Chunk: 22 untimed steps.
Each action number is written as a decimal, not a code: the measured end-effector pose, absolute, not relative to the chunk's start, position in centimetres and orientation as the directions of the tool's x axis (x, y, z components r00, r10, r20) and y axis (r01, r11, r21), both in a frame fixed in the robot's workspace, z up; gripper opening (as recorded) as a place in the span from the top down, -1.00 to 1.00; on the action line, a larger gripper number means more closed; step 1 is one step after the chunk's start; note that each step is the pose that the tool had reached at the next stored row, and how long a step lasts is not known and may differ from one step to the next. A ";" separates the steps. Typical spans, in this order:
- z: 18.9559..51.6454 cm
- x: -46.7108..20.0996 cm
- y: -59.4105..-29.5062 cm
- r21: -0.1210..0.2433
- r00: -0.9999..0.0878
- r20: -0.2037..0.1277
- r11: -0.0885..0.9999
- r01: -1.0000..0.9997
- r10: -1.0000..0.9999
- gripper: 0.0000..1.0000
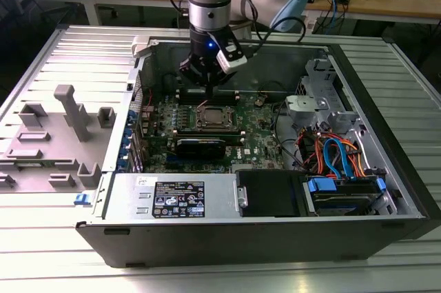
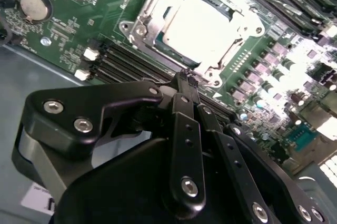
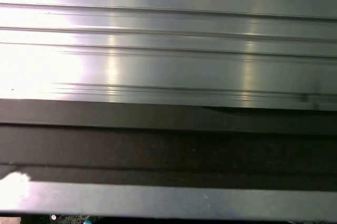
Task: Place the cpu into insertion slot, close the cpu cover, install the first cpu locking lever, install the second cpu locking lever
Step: 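Install the first cpu locking lever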
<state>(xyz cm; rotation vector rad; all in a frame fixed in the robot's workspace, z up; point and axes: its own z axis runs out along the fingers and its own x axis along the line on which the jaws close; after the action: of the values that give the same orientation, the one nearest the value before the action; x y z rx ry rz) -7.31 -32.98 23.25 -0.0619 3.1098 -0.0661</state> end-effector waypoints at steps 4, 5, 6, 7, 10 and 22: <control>23.1 -6.9 -32.8 -0.043 -0.999 -0.030 0.998 -0.039 -0.040 0.79; 23.1 -6.8 -32.7 -0.043 -0.999 -0.030 0.998 -0.039 -0.040 0.79; 23.0 -6.7 -32.7 -0.043 -0.999 -0.030 0.998 -0.039 -0.040 0.79; 22.9 -6.6 -32.7 -0.043 -0.999 -0.030 0.998 -0.039 -0.040 0.79; 22.8 -6.3 -32.6 -0.043 -0.999 -0.030 0.998 -0.039 -0.040 0.79; 21.8 -5.5 -32.6 -0.043 -0.999 -0.030 0.998 -0.039 -0.040 0.79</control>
<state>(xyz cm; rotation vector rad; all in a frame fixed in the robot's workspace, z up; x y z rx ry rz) -5.46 -32.58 21.85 -0.0618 3.1098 -0.0661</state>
